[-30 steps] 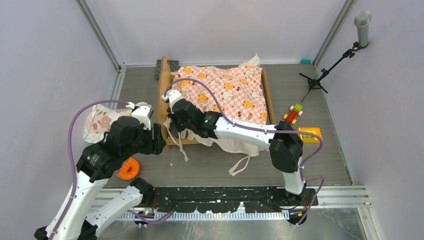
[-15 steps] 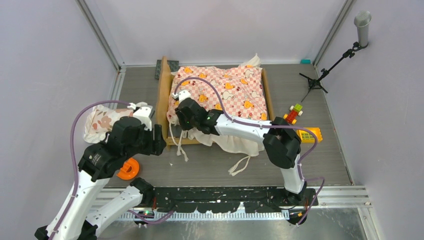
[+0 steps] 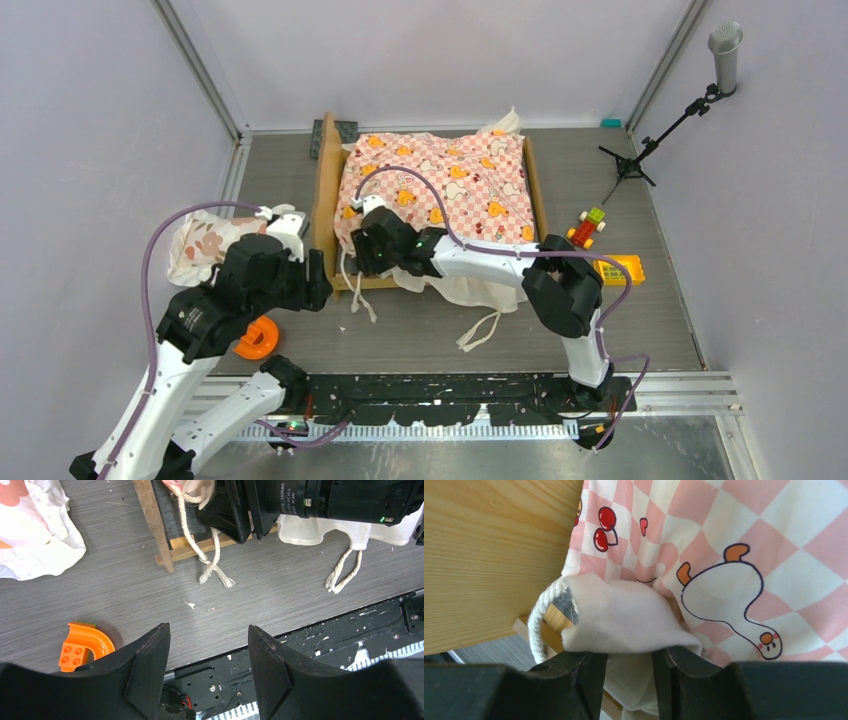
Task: Set up the pet bed
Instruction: Cross the ropes on the bed frame.
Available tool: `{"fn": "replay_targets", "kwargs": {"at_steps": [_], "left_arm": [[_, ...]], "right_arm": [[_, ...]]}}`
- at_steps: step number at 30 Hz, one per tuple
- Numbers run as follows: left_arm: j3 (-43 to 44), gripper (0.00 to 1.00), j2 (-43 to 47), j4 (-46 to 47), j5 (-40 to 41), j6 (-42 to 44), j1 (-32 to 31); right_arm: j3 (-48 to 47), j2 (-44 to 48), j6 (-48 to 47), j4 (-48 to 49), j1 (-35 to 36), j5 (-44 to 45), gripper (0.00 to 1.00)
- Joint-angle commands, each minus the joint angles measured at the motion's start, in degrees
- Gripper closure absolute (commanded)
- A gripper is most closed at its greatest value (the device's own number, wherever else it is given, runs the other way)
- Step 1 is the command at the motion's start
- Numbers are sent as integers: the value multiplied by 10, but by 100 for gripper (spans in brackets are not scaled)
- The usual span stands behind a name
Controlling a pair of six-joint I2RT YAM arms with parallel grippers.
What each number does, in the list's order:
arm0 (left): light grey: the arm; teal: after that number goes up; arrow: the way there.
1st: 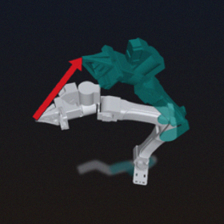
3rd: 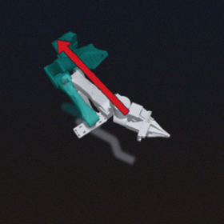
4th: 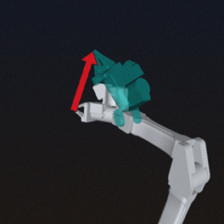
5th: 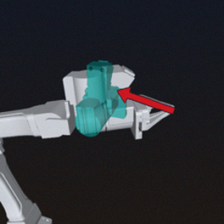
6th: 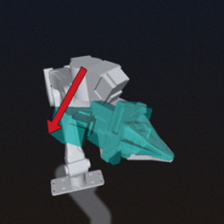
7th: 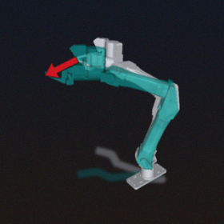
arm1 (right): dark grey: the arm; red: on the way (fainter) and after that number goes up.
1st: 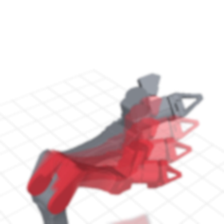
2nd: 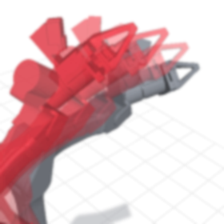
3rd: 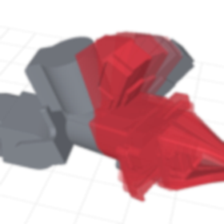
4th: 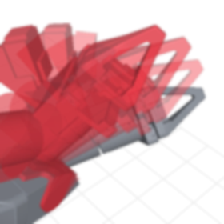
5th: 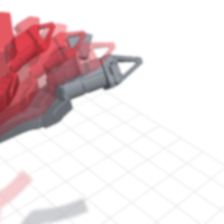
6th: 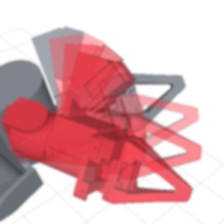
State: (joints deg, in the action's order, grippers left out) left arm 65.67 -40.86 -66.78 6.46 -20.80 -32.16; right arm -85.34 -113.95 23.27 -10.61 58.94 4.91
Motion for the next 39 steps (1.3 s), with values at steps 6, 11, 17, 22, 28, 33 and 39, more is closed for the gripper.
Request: {"fn": "replay_targets", "kwargs": {"at_steps": [6, 11, 17, 22, 28, 33, 39], "left_arm": [[0, 40, 10, 3, -1, -1, 2], [-1, 40, 10, 3, -2, -2, 2], [-1, 40, 14, 3, -2, -3, 2], [-3, 40, 11, 5, -4, -3, 2], [-4, 40, 11, 6, -5, -3, 2], [-5, 40, 14, 5, -5, -5, 2], [-4, 40, 14, 5, -5, -5, 2]], "right_arm": [[11, 56, 31, 36, 3, -30, 54], [1, 65, 46, 39, 4, -39, 52], [-10, 61, 60, 12, 4, -51, 55], [-24, 47, 61, -16, 7, -66, 55], [-40, 30, 64, -38, 8, -68, 55], [-57, 11, 63, -51, 12, -64, 55], [-69, -4, 60, -76, 15, -14, 55]]}}
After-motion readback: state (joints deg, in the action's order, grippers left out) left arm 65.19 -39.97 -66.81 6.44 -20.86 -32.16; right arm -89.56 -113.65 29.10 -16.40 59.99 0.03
